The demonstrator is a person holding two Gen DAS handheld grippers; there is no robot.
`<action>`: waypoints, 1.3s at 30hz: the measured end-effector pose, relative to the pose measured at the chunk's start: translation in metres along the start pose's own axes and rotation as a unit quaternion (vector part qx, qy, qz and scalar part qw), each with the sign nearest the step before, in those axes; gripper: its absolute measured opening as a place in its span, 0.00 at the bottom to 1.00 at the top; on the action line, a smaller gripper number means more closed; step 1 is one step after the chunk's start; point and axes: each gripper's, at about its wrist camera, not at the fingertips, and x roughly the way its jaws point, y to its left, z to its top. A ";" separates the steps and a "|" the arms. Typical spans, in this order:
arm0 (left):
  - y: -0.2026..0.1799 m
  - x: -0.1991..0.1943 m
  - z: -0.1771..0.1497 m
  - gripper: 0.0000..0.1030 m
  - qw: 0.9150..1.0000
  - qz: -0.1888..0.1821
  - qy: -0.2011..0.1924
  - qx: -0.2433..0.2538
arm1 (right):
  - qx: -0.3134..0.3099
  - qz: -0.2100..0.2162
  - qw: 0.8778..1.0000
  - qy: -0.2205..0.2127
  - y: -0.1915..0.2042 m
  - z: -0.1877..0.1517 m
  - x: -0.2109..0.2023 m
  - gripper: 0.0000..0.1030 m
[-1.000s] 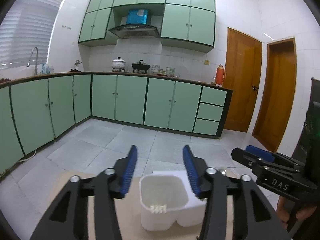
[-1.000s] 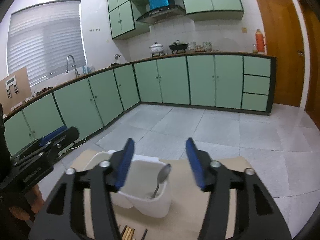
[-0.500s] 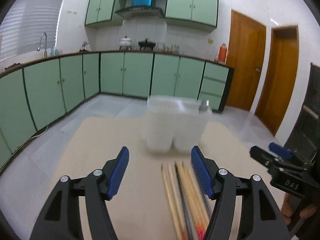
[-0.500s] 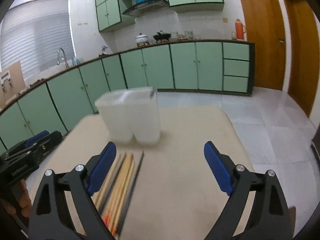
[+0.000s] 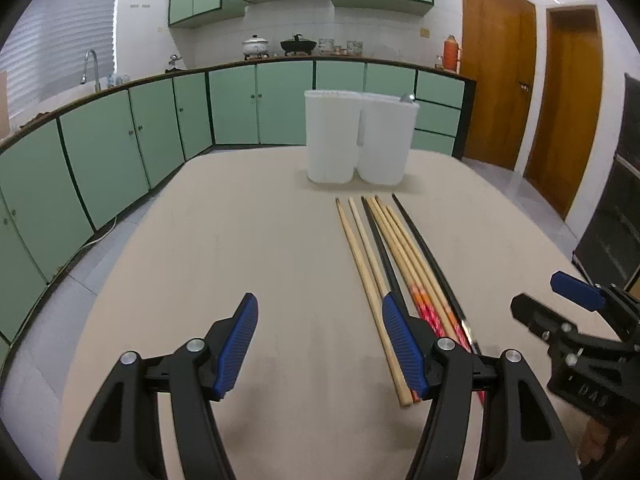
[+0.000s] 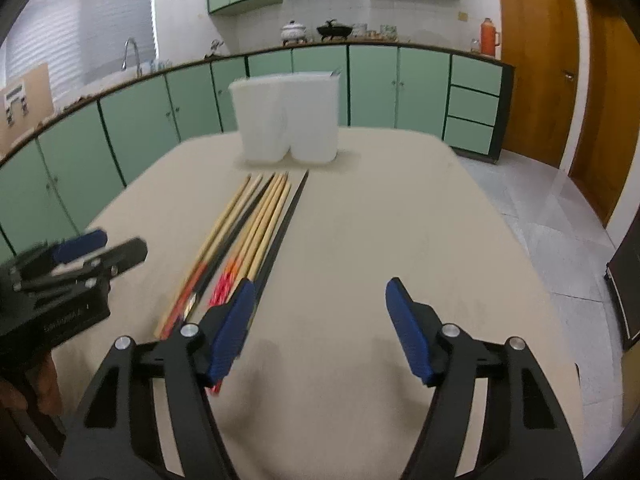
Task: Organize utensils
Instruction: 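Lower the right tool to the black chopstick and close on it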
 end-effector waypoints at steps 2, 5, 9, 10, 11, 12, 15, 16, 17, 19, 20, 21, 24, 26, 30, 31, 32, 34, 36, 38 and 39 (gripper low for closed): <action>-0.001 0.001 -0.003 0.62 1.000 0.000 0.007 0.002 | -0.007 0.001 1.000 0.008 0.003 -0.006 0.000 0.61; -0.003 0.004 -0.010 0.62 1.000 -0.005 0.021 0.003 | -0.011 0.008 1.000 0.027 0.006 -0.013 0.005 0.60; -0.005 0.003 -0.017 0.62 1.000 -0.006 0.030 0.007 | -0.025 0.014 0.999 0.045 0.013 -0.019 0.009 0.58; -0.005 0.003 -0.018 0.62 0.999 -0.007 0.031 0.005 | -0.027 0.015 0.998 0.048 0.015 -0.020 0.009 0.58; -0.004 0.002 -0.018 0.62 0.999 -0.008 0.032 0.003 | -0.030 0.016 0.998 0.047 0.017 -0.020 0.008 0.58; -0.003 0.002 -0.019 0.62 0.999 -0.008 0.032 0.002 | -0.032 0.020 0.998 0.048 0.020 -0.020 0.008 0.58; 0.000 0.000 -0.020 0.62 0.999 -0.007 0.032 -0.001 | -0.039 0.024 0.998 0.049 0.027 -0.018 0.008 0.57; 0.001 -0.001 -0.020 0.62 0.999 -0.008 0.032 -0.002 | -0.038 0.026 0.998 0.049 0.030 -0.017 0.009 0.57; 0.001 -0.002 -0.020 0.62 0.999 -0.008 0.031 -0.002 | -0.038 0.026 0.998 0.049 0.031 -0.017 0.009 0.56; 0.001 -0.002 -0.021 0.62 0.999 -0.009 0.032 -0.002 | -0.042 0.018 0.998 0.049 0.034 -0.016 0.010 0.53; 0.001 -0.002 -0.021 0.62 0.999 -0.010 0.033 -0.002 | -0.042 0.014 0.998 0.049 0.033 -0.016 0.011 0.51; 0.000 -0.002 -0.021 0.62 0.999 -0.012 0.033 -0.002 | -0.039 0.009 0.998 0.048 0.031 -0.015 0.012 0.49; -0.002 -0.004 -0.022 0.62 0.999 -0.020 0.034 0.001 | -0.030 -0.009 0.998 0.048 0.021 -0.015 0.011 0.49; -0.005 -0.005 -0.022 0.62 0.999 -0.027 0.035 0.004 | -0.025 -0.013 0.998 0.048 0.014 -0.015 0.010 0.49; -0.014 -0.001 -0.028 0.62 0.998 -0.035 0.051 0.016 | -0.014 -0.008 0.999 0.048 0.007 -0.016 0.009 0.49; -0.015 0.000 -0.028 0.62 0.998 -0.035 0.054 0.018 | -0.013 -0.007 0.999 0.048 0.006 -0.016 0.009 0.49; -0.016 0.001 -0.030 0.62 0.998 -0.036 0.057 0.021 | -0.013 -0.006 0.999 0.048 0.006 -0.016 0.010 0.49; -0.017 0.005 -0.031 0.63 0.997 -0.035 0.064 0.023 | -0.009 -0.002 0.999 0.048 0.004 -0.016 0.010 0.49; -0.017 0.006 -0.031 0.63 0.997 -0.033 0.066 0.022 | -0.007 0.000 0.999 0.047 0.003 -0.017 0.009 0.49; -0.017 0.006 -0.032 0.63 0.997 -0.027 0.066 0.022 | -0.006 0.002 0.999 0.047 0.002 -0.018 0.008 0.49; -0.016 0.006 -0.032 0.63 0.997 -0.021 0.066 0.021 | -0.005 0.003 0.999 0.046 0.002 -0.017 0.009 0.49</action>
